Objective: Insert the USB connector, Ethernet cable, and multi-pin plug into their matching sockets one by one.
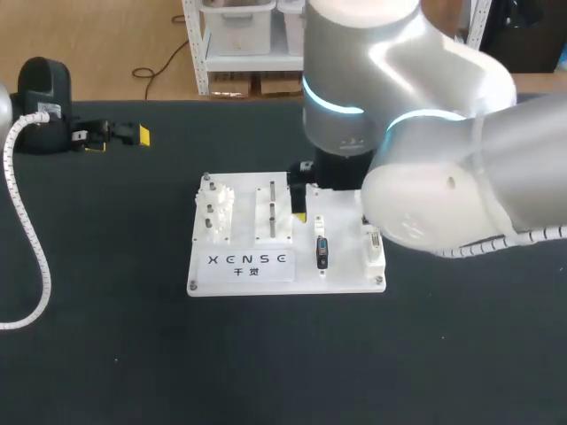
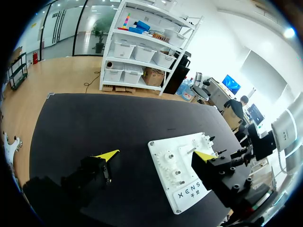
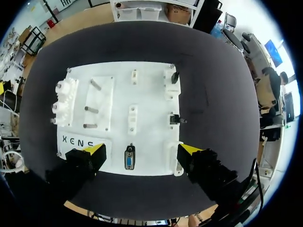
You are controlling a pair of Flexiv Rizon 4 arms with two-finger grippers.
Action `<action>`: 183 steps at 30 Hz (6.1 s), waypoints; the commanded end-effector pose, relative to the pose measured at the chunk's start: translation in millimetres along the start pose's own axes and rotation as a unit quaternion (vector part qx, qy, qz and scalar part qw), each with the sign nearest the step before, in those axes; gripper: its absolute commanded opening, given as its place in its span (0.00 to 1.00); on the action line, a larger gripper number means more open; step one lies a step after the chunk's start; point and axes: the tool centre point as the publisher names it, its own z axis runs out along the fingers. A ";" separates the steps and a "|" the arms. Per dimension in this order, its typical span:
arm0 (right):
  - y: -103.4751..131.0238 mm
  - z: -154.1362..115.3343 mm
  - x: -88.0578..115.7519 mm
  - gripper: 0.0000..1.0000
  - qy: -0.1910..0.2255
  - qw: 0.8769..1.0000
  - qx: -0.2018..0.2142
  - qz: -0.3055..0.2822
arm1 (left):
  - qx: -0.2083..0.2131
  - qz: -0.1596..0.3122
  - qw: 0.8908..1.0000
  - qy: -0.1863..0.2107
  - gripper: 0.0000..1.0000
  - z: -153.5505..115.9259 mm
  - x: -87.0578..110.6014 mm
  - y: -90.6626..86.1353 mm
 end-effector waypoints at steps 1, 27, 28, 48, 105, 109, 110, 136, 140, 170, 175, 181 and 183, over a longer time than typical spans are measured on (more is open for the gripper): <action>9.9 4.5 5.4 1.00 0.006 1.000 0.004 -0.006 | 0.000 0.000 1.000 0.000 1.00 0.0 0.0 0.1; 23.6 38.1 16.8 1.00 0.044 0.998 -0.023 -0.026 | 0.000 0.000 1.000 0.000 1.00 0.0 0.0 0.1; 23.6 38.1 16.8 1.00 0.044 0.998 -0.023 -0.026 | 0.000 0.000 1.000 0.000 1.00 0.0 0.0 0.1; 23.5 48.4 16.9 1.00 0.039 0.999 -0.001 -0.024 | 0.000 0.000 1.000 0.000 1.00 0.0 0.0 0.1; 12.5 51.6 32.7 0.15 0.039 0.999 -0.011 0.008 | 0.000 0.000 1.000 0.000 1.00 0.0 0.0 0.1; 11.9 50.2 32.1 0.05 0.037 0.999 -0.013 0.008 | 0.000 0.000 1.000 0.000 1.00 0.0 0.0 0.1; 11.9 50.0 32.0 0.02 0.037 0.999 -0.012 0.008 | 0.000 0.000 1.000 0.000 1.00 0.0 0.0 0.1; -8.0 11.9 20.7 0.00 -0.006 1.000 -0.027 0.013 | 0.000 0.000 1.000 0.000 1.00 0.0 0.0 0.1; -18.2 5.7 18.8 0.00 -0.011 0.999 -0.027 0.018 | 0.000 0.000 1.000 0.000 1.00 0.0 0.0 0.1; -60.3 -9.6 24.5 0.00 -0.014 0.999 -0.007 0.034 | 0.000 0.000 1.000 0.000 1.00 0.0 0.0 0.1; -59.9 -5.9 26.3 0.00 -0.011 0.999 -0.003 0.036 | 0.000 0.000 1.000 0.000 1.00 0.0 0.0 0.1; -62.4 -3.3 27.7 0.00 -0.008 0.999 0.001 0.037 | 0.000 0.000 1.000 0.000 1.00 0.0 0.0 0.1; -62.9 -3.1 28.0 0.00 -0.007 0.999 0.003 0.037 | 0.000 0.000 1.000 0.000 1.00 0.0 0.0 0.1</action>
